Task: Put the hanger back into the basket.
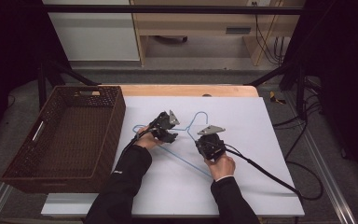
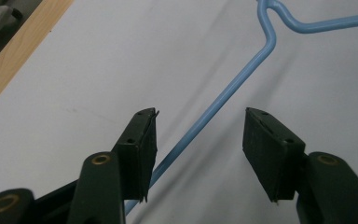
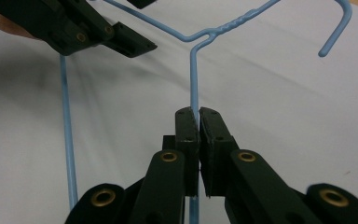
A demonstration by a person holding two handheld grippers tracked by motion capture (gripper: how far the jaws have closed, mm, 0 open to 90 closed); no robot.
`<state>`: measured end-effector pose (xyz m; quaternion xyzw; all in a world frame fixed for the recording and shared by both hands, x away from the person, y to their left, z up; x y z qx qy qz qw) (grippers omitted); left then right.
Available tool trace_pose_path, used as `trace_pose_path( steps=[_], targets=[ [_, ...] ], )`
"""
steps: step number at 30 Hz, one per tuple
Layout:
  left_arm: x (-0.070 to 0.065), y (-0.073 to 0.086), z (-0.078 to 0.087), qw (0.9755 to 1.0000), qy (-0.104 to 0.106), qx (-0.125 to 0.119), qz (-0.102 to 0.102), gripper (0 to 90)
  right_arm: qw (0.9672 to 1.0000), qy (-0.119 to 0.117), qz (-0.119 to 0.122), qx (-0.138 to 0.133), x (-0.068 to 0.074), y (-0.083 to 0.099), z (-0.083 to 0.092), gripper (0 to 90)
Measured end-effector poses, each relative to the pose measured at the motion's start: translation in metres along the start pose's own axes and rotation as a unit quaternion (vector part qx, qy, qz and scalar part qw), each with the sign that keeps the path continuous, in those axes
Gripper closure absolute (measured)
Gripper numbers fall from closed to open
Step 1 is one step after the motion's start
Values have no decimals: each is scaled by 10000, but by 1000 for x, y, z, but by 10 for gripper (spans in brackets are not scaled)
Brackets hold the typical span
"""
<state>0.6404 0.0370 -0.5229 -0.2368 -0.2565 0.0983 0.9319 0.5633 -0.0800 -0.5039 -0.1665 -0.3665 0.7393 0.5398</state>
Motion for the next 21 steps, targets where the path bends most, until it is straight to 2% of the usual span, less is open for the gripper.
trace_pose_path(
  steps=[1, 2, 5, 6, 7, 8, 10, 13, 14, 15, 16, 21],
  targets=[
    [-1, 0, -1, 10000, -16, 20, -40, 451, 10000, 0, 0, 0, 0, 0, 0, 874],
    [-2, 0, -4, 9998, -95, 84, -174, 489, 10000, -3, -7, 2, 0, 0, 0, 874],
    [-3, 0, -7, 9996, -121, 92, -248, 532, 10000, -5, 5, 5, 0, 0, 0, 874],
    [-3, 0, -8, 9994, -165, 113, -287, 579, 10000, -10, 14, 15, 0, 1, -1, 874],
    [-2, 0, -9, 9991, -225, 140, -329, 579, 10000, -10, 14, 15, 0, 1, -1, 874],
    [-2, -1, -8, 9989, -262, 147, -371, 635, 10000, -8, 29, 35, 0, 1, -1, 874],
    [-1, 0, -6, 9987, -285, 153, -384, 690, 10000, 1, 31, 36, -1, 1, 0, 874],
    [-1, 0, -5, 9985, -292, 168, -432, 703, 10000, -17, -3, 35, 0, 1, 0, 874],
    [-1, 1, -4, 9977, -339, 221, -544, 713, 10000, -41, 6, 26, 1, 1, 0, 874],
    [-1, 1, -4, 9977, -339, 221, -544, 719, 10000, -41, 6, 26, 1, 1, 0, 874],
    [-1, 1, -4, 9969, -362, 273, -645, 722, 10000, -53, -24, 45, 1, 1, 0, 873],
    [-1, 0, 0, 9956, -418, 305, -780, 739, 10000, -51, 11, 44, 0, 0, 0, 872]
  ],
)
Point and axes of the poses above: each handheld gripper's, and its own axes: z roughly backward along the jaws, y roughly out of its underside, x roughly to its left, the point moved 10 cm from there along -z, roughly forward along the jaws, and after that the axes turned 15 degrees about -z, right-handed, at the moved point
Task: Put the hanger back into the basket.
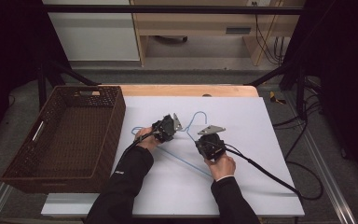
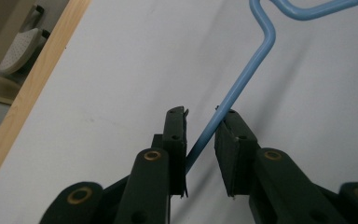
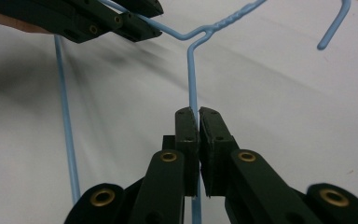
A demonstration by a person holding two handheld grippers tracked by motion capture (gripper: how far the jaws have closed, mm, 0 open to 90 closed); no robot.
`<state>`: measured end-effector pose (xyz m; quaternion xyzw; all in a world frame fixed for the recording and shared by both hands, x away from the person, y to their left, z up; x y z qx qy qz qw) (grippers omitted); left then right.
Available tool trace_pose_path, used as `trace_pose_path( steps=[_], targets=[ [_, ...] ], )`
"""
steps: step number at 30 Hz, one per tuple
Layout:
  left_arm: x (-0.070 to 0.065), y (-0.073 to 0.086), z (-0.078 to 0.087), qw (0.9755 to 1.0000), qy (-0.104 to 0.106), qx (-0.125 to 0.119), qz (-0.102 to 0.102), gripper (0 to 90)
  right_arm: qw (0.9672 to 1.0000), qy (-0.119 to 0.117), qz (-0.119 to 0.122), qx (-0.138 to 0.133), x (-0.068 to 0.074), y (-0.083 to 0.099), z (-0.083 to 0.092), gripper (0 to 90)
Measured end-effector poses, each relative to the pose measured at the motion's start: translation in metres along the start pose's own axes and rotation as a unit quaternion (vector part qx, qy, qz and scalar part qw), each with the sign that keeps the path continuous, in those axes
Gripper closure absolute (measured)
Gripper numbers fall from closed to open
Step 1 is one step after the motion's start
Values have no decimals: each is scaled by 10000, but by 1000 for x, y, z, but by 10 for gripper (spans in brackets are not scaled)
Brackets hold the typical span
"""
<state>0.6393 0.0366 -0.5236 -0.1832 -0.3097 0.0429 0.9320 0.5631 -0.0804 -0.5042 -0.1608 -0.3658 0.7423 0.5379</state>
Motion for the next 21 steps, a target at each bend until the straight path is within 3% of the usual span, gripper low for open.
trace_pose_path(
  steps=[6, 12, 21],
  targets=[
    [2, -1, 14, 9995, -164, 42, -261, 765, 10000, -16, -25, -31, 0, -1, 1, 870],
    [-1, 0, 23, 9988, -155, 72, -449, 794, 9999, -79, -61, -94, 2, -3, 5, 866],
    [-9, -1, 39, 9956, -274, 184, -879, 836, 9997, -100, 30, -214, 0, -8, 14, 848]
  ],
)
Point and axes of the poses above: each handheld gripper's, and its own axes: z roughly backward along the jaws, y roughly out of its underside, x roughly to its left, the point moved 10 cm from there along -z, roughly forward along the jaws, and after that the axes turned 15 degrees about -z, right-handed, at the moved point
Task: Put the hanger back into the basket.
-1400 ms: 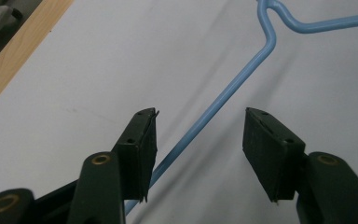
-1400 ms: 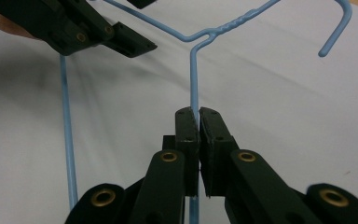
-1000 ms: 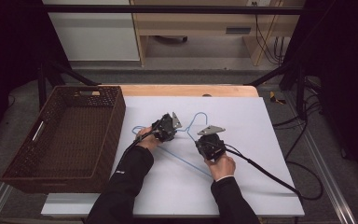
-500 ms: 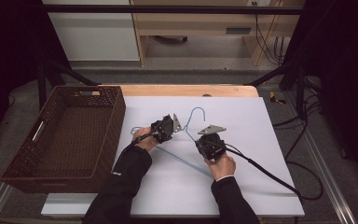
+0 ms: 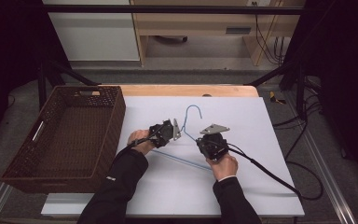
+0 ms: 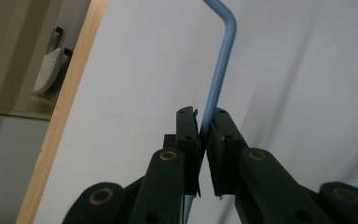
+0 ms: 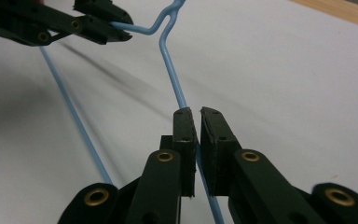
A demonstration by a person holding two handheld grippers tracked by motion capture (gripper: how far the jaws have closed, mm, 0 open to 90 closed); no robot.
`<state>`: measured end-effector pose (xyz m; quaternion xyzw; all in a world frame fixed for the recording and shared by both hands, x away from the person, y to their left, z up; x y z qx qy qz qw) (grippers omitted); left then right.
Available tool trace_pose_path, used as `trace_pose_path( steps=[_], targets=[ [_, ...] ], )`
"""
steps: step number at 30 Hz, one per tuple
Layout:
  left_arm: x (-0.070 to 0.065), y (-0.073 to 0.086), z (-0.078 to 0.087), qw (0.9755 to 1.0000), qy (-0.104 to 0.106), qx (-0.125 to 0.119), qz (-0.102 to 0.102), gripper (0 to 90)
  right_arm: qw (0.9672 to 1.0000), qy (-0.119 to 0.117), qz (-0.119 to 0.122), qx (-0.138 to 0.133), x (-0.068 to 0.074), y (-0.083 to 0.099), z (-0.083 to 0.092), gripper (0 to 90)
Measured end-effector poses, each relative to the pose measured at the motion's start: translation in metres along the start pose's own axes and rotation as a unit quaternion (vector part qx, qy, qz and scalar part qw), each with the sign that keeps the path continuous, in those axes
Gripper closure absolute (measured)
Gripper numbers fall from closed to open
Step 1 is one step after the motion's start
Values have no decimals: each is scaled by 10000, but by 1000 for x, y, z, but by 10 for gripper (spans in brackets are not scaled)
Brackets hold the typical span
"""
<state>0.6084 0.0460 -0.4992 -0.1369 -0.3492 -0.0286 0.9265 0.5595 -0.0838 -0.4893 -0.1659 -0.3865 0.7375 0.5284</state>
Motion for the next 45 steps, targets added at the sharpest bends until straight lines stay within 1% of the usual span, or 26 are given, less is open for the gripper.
trace_pose_path(
  steps=[2, 6, 10, 12, 15, 16, 17, 18, 19, 21, 22, 25, 26, 29, 30, 31, 32, 33, 34, 35, 36, 38, 40, 42, 44, 45],
  targets=[
    [-4, -2, 9, 9999, 4, 46, -164, 852, 9999, -19, -102, -18, -1, -3, 5, 841],
    [-6, -5, 15, 9998, 30, 26, -195, 864, 9999, -10, -136, -61, -2, -6, 11, 834],
    [-8, -9, 25, 9999, 23, -23, -121, 867, 9999, -43, -13, -149, -4, -10, 18, 824],
    [-9, -12, 31, 10000, 12, -31, 58, 868, 9996, -130, 3, -252, -4, -14, 25, 789],
    [-9, -13, 34, 9998, -5, -11, 188, 868, 9992, -194, -14, -357, -5, -19, 31, 755],
    [-9, -14, 36, 9994, -29, -10, 355, 868, 9983, -288, 40, -512, -5, -23, 39, 697],
    [-9, -14, 36, 9994, -29, -10, 355, 867, 9983, -288, 40, -512, -5, -23, 39, 697],
    [-10, -13, 40, 9987, 8, 65, 506, 868, 9973, -293, 127, -657, -7, -27, 44, 615],
    [-10, -13, 40, 9987, 8, 65, 506, 868, 9973, -293, 127, -657, -7, -27, 44, 615],
    [-10, -14, 43, 9979, -28, 47, 652, 868, 9958, -338, 212, -830, -8, -30, 51, 565],
    [-11, -15, 47, 9969, 8, 32, 781, 868, 9942, -474, 227, -940, -7, -31, 57, 536],
    [-11, -16, 51, 9962, 15, 10, 873, 868, 9928, -536, 215, -1053, -9, -32, 62, 489],
    [-11, -16, 54, 9953, -21, 29, 967, 867, 9921, -610, 113, -1094, -13, -31, 66, 457],
    [-10, -16, 57, 9944, -81, 40, 1052, 867, 9917, -641, 64, -1116, -17, -30, 70, 414],
    [-9, -14, 60, 9930, -120, 73, 1175, 867, 9906, -686, 74, -1185, -21, -29, 75, 375],
    [-9, -14, 60, 9930, -120, 73, 1175, 868, 9906, -686, 74, -1185, -21, -29, 75, 375],
    [-9, -11, 64, 9914, -113, 104, 1297, 868, 9890, -753, -6, -1273, -26, -28, 80, 322],
    [-9, -11, 64, 9914, -113, 104, 1297, 868, 9890, -753, -6, -1273, -26, -28, 80, 322],
    [-8, -10, 67, 9899, -135, 97, 1408, 868, 9873, -830, -96, -1353, -29, -27, 86, 282],
    [-8, -10, 67, 9899, -135, 97, 1408, 867, 9873, -830, -96, -1353, -29, -27, 86, 282],
    [-7, -8, 71, 9886, -151, 72, 1494, 868, 9867, -834, -129, -1393, -34, -25, 92, 242],
    [-7, -8, 73, 9881, -149, 79, 1532, 867, 9864, -806, -151, -1424, -36, -24, 94, 227],
    [-6, -6, 77, 9865, -155, 90, 1627, 867, 9876, -670, -152, -1411, -43, -19, 100, 177],
    [-3, -6, 82, 9840, -227, 78, 1768, 867, 9881, -661, -164, -1378, -46, -15, 101, 152],
    [-2, -4, 84, 9837, -227, 120, 1777, 867, 9885, -625, -165, -1365, -48, -11, 102, 123],
    [0, -5, 86, 9823, -274, 89, 1853, 867, 9885, -625, -165, -1365, -48, -11, 102, 123]
  ],
)
Point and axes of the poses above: each handheld gripper's, and its own axes: z roughly backward along the jaws, y roughly out of its underside, x roughly to its left, the point moved 10 cm from there along -z, roughly forward along the jaws, and after that the axes turned 15 degrees about -z, right-handed, at the moved point
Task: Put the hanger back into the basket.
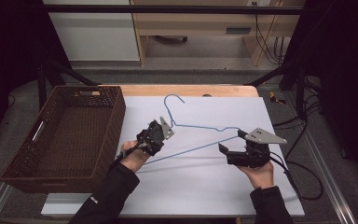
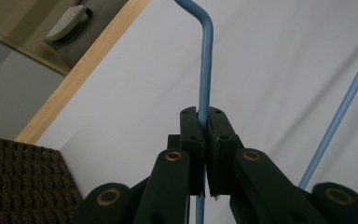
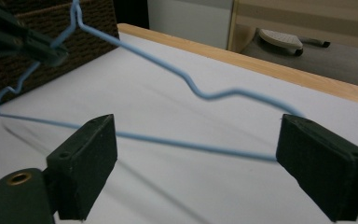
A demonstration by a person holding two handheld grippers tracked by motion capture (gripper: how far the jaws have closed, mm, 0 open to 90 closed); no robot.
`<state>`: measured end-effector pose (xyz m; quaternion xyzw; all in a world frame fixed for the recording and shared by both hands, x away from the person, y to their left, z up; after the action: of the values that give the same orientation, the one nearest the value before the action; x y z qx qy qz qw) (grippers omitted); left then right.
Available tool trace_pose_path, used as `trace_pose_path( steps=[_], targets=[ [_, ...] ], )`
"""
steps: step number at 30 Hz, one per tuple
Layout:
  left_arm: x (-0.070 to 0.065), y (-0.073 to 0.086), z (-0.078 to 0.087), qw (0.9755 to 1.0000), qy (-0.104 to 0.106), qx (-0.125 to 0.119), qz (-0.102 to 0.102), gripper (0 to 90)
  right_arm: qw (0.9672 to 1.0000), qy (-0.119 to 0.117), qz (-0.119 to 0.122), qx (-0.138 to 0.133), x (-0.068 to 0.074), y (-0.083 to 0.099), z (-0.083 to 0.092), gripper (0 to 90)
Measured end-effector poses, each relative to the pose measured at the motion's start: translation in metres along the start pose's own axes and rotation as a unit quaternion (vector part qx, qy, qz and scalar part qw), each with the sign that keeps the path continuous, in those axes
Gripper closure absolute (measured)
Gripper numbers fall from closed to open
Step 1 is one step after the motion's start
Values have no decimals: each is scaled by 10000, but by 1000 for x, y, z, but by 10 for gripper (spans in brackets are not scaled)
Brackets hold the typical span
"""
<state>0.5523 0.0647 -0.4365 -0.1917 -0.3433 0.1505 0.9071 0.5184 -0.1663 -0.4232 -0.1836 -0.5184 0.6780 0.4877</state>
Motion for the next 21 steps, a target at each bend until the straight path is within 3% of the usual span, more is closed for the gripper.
trace_pose_path(
  steps=[2, 6, 9, 16, 21],
  targets=[
    [3, -1, 4, 10000, -8, 8, 48, 867, 9997, 226, 102, 21, -6, 5, 3, 95],
    [8, -2, 11, 9998, 68, 2, 167, 867, 9994, 306, 113, 114, -11, 12, 6, 65],
    [12, -4, 20, 9995, 159, -26, 281, 867, 9995, 278, 15, 179, -17, 20, 10, 47],
    [21, -5, 38, 9991, 153, -32, 400, 867, 9995, 280, -81, 145, -24, 25, 15, 29],
    [36, -1, 59, 9989, 126, -87, 445, 866, 9994, 341, -80, 83, -26, 25, 18, 19]
  ],
)
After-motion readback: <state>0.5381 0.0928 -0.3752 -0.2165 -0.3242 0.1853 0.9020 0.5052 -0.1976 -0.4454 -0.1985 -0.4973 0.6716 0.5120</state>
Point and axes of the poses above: each handheld gripper's, and its own axes: z roughly backward along the jaws, y roughly out of its underside, x roughly to its left, the point moved 10 cm from there along -z, roughly forward along the jaws, and after that the axes turned 15 degrees about -z, right-handed, at the moved point
